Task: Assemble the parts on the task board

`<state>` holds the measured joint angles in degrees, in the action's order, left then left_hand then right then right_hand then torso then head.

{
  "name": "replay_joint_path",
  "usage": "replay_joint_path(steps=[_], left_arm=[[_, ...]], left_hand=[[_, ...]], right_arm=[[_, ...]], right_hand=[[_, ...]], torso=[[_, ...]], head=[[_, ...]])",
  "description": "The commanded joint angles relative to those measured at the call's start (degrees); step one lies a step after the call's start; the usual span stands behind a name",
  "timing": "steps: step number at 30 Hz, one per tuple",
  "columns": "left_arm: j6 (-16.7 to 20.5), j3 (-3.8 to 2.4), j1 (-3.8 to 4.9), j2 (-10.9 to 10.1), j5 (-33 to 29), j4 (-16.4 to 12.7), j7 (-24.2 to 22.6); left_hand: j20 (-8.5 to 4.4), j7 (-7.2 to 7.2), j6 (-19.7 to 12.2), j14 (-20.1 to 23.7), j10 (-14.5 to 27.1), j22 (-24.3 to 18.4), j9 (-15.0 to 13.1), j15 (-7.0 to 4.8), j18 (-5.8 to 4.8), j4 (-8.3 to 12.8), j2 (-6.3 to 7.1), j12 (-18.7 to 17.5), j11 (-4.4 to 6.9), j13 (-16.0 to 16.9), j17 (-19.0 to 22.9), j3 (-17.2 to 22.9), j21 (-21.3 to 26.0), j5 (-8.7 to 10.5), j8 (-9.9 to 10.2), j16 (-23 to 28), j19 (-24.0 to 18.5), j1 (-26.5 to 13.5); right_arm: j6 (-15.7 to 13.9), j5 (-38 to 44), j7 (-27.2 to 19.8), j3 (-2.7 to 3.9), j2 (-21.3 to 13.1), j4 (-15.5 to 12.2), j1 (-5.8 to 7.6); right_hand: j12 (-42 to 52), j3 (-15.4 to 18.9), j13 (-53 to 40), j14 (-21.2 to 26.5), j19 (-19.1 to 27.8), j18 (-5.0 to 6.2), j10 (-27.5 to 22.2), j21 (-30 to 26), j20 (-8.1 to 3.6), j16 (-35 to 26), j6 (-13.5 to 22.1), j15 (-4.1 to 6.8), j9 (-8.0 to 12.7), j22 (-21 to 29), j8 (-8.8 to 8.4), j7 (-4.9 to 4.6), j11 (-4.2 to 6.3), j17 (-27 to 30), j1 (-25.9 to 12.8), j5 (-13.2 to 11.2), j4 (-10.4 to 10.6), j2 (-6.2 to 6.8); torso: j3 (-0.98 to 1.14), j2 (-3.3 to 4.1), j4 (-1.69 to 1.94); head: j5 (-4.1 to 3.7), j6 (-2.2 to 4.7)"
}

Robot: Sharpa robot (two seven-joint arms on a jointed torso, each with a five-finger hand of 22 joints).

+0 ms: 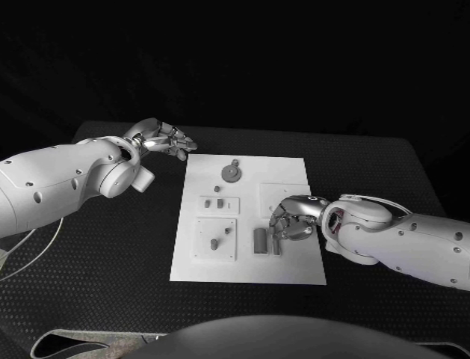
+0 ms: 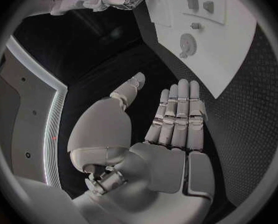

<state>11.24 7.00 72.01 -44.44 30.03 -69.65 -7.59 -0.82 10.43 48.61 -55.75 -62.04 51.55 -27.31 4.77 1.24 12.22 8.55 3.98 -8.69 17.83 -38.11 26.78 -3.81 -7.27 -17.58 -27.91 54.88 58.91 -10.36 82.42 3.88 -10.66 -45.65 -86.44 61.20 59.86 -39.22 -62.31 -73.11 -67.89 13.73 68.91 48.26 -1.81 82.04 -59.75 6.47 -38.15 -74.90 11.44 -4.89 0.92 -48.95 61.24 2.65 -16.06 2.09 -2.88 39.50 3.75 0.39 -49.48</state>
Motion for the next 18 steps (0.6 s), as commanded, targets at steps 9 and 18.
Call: replay_joint_path(steps=[9,18], left_arm=[[-0.8,-0.02,0.1,-0.1,0.1,-0.1,-0.3],[-0.8,-0.01,0.1,-0.1,0.1,-0.1,-0.3]], left_hand=[[-0.11,0.11,-0.5,-0.3,0.2,0.0,0.1,0.0,-0.34,-0.4,-0.31,0.0,0.17,-0.1,-0.1,0.1,-0.4,0.29,-0.1,0.2,-0.4,-0.4],[-0.11,0.12,-0.5,-0.3,0.2,0.0,0.1,-0.01,-0.34,-0.4,-0.31,0.1,0.17,-0.1,-0.1,0.1,-0.4,0.29,-0.1,0.3,-0.4,-0.4]], right_arm=[[-1.3,6.3,0.5,-0.1,-0.1,0.2,-0.49],[-1.8,6.7,-0.1,-0.1,-0.1,0.3,-0.58]], right_hand=[[0.3,0.0,0.2,-0.2,-0.2,1.27,0.5,0.2,-0.37,0.2,-1.3,0.68,-0.2,-1.0,0.6,-0.23,0.32,0.0,0.8,0.1,-0.5,0.07],[0.2,0.0,0.3,-0.2,-0.3,1.27,0.6,0.2,-0.39,0.2,-1.5,0.73,-0.3,-1.0,0.71,-0.16,0.39,0.0,1.0,0.1,-0.5,0.16]], torso=[[-0.03,0.0,0.01],[-0.01,0.0,0.0]], head=[[0.0,-0.14],[0.0,-0.16]])
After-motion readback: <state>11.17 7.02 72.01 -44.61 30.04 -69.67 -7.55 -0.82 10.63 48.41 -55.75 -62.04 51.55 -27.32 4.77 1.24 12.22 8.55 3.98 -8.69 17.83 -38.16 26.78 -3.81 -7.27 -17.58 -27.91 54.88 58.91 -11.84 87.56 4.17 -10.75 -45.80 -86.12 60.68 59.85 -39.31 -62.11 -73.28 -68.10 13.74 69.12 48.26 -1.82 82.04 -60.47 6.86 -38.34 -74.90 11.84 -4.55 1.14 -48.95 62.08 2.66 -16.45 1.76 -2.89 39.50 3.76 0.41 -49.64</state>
